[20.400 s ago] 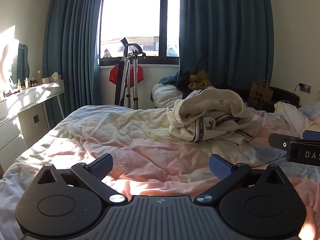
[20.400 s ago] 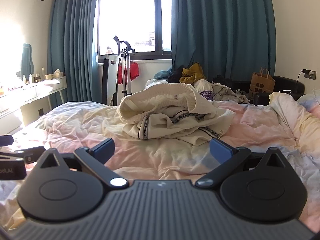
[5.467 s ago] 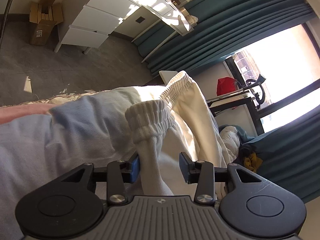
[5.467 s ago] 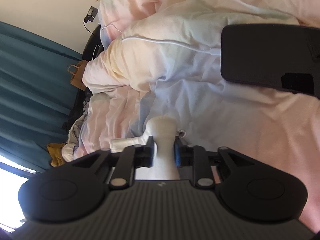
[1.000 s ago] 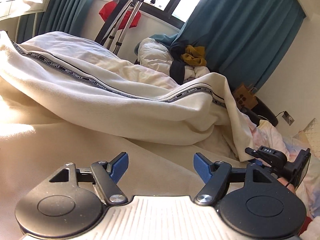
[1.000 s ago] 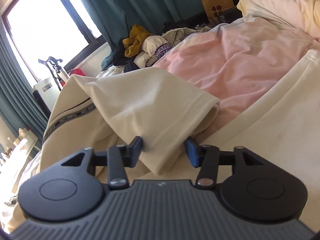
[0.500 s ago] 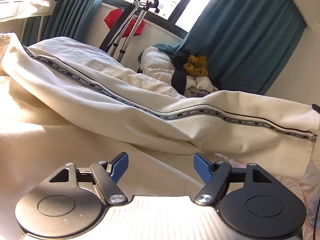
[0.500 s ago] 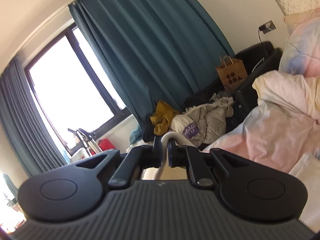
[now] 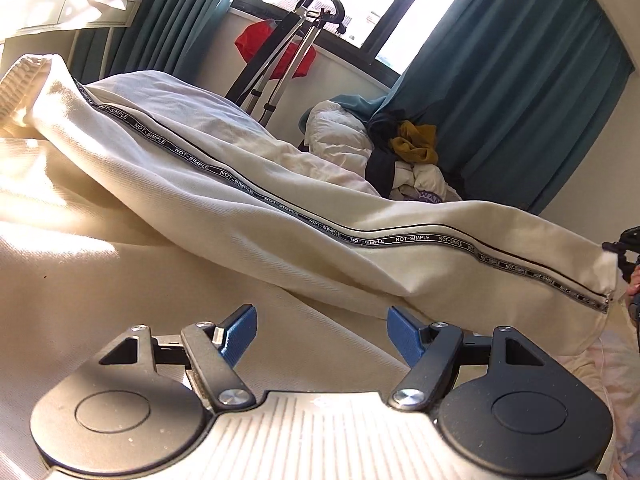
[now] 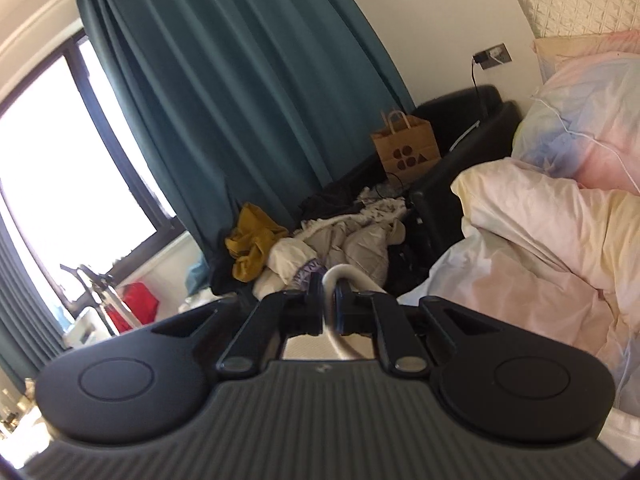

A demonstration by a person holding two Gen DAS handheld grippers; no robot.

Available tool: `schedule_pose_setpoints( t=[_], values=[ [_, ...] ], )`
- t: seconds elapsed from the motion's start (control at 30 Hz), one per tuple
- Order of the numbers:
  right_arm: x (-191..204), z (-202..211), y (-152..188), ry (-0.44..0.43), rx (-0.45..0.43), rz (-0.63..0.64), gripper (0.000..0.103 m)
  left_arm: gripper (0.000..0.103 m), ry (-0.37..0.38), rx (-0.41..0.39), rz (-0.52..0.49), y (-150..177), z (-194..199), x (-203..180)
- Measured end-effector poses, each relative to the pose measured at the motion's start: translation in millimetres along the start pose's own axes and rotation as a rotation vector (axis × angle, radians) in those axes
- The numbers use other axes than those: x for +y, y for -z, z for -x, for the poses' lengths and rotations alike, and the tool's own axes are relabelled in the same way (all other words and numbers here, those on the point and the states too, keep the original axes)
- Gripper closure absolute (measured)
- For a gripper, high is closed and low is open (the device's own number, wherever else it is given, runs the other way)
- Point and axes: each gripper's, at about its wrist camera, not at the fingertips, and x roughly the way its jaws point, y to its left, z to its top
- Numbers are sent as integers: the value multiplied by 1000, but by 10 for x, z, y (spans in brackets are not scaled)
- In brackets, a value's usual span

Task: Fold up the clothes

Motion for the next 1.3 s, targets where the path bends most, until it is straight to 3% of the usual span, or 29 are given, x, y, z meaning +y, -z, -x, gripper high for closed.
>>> schedule_pose_setpoints(
  t=[0.17, 0.33, 0.4, 0.47, 0.53, 0.73, 0.9, 1.13, 1.23, 1.3],
  values=[
    [-351, -942, 215, 44, 129, -77, 94, 29, -14, 2, -27, -21, -141, -25],
    [-529, -1436, 398, 81, 210, -33, 92, 29, -14, 12, -34, -26, -356, 1],
    [-616, -1468, 367, 112, 222, -61, 84, 29, -16, 21, -34, -22, -411, 22],
    [-710, -1481, 325, 137, 230, -102, 59, 29, -10, 31, -19, -28, -445, 51],
    [-805, -1494, 282, 162, 238, -142, 42, 29, 2, 32, -6, -32, -436, 68],
    [-852, -884, 313, 93, 169, -212, 42, 27, 22, -1, -20, -69, -276, -1],
    [-539, -610, 633, 53, 305, -189, 41, 27, 13, -2, -33, -51, -153, -60],
    [-341, -966, 1216, 109, 510, -271, 42, 27, 12, -3, -34, -64, -144, -15],
    [-268, -1186, 1366, 145, 514, -218, 42, 27, -18, -15, -69, -69, -196, 31],
    [-330, -1306, 1436, 175, 510, -272, 42, 27, -32, -9, -71, -59, -241, 79]
  ],
)
